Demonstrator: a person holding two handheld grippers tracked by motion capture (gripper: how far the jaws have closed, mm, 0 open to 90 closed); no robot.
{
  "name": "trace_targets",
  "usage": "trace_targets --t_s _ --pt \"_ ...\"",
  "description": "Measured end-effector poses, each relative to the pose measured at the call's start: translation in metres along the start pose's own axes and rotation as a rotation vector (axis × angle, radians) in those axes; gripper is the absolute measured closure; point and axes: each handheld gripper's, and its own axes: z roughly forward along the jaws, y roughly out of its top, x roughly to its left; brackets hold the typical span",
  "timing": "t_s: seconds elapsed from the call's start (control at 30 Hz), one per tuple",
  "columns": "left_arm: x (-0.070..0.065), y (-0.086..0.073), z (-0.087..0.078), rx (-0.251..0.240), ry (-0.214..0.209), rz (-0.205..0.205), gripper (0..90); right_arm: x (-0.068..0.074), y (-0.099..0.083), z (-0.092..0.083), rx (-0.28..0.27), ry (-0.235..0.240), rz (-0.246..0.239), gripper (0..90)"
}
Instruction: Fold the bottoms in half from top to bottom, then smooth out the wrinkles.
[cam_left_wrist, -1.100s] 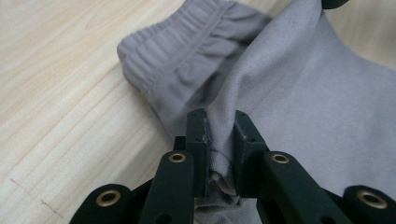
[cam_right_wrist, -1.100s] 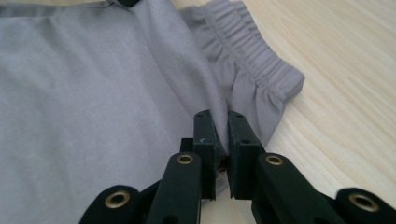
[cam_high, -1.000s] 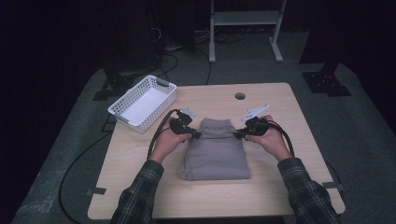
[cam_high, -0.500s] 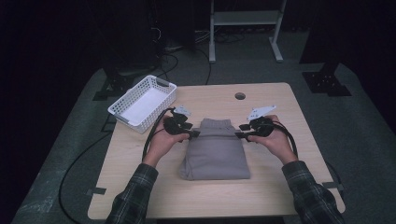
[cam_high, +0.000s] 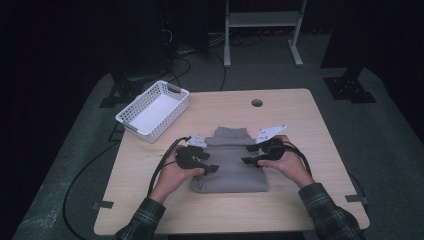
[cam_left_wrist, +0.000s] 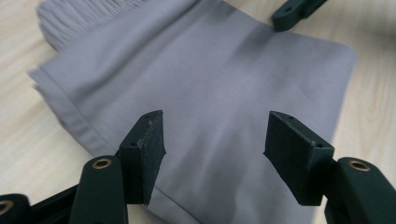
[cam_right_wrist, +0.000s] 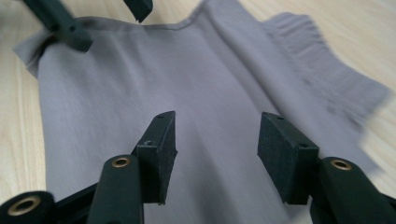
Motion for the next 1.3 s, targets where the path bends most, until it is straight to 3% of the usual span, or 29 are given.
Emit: trace_targets --t_s 0.13,0.23,0.27,0.37,0.5,0.53,0.6,0.7,0.83,0.9,1.2,1.3 --pt "-0.009 -0.007 -0.003 -0.02 -0.022 -0.007 35.5 0.005 0.008 0.022 0.011 0.027 -0.009 44.8" --pt "-0.012 -0.009 0.0 -0.007 -0.031 0.001 35.1 0.004 0.012 0.036 0.025 0.037 -0.007 44.7" --pt "-0.013 -0.011 0.005 0.009 -0.043 0.004 35.2 0.0 0.016 0.05 0.039 0.033 0.004 44.1" --pt "-0.014 -0.012 0.01 0.03 -0.052 0.016 35.2 -0.004 0.018 0.059 0.048 0.029 0.01 43.9" --pt "-0.019 -0.013 0.019 0.061 -0.068 0.033 35.4 -0.02 0.025 0.073 0.048 -0.049 0.019 41.9" --pt "-0.019 -0.013 0.021 0.069 -0.069 0.043 35.4 -0.02 0.025 0.073 0.048 -0.049 0.019 41.9" --pt "-0.02 -0.014 0.023 0.076 -0.076 0.043 35.4 -0.029 0.026 0.077 0.039 -0.113 0.024 39.1" --pt "-0.02 -0.016 0.027 0.09 -0.076 0.045 35.3 -0.035 0.022 0.082 0.032 -0.151 0.038 37.1" --pt "-0.02 -0.015 0.022 0.069 -0.081 0.038 34.8 -0.034 0.023 0.079 0.005 -0.159 0.066 37.4" --pt "-0.02 -0.014 0.017 0.047 -0.079 0.033 34.3 -0.031 0.026 0.074 -0.005 -0.172 0.056 37.0" --pt "-0.015 -0.024 -0.009 0.007 -0.029 0.017 32.3 -0.009 0.041 0.061 -0.053 -0.118 0.07 31.4" --pt "-0.008 -0.039 -0.023 -0.008 0.01 -0.022 31.8 0.003 0.042 0.066 -0.047 -0.101 0.059 30.9"
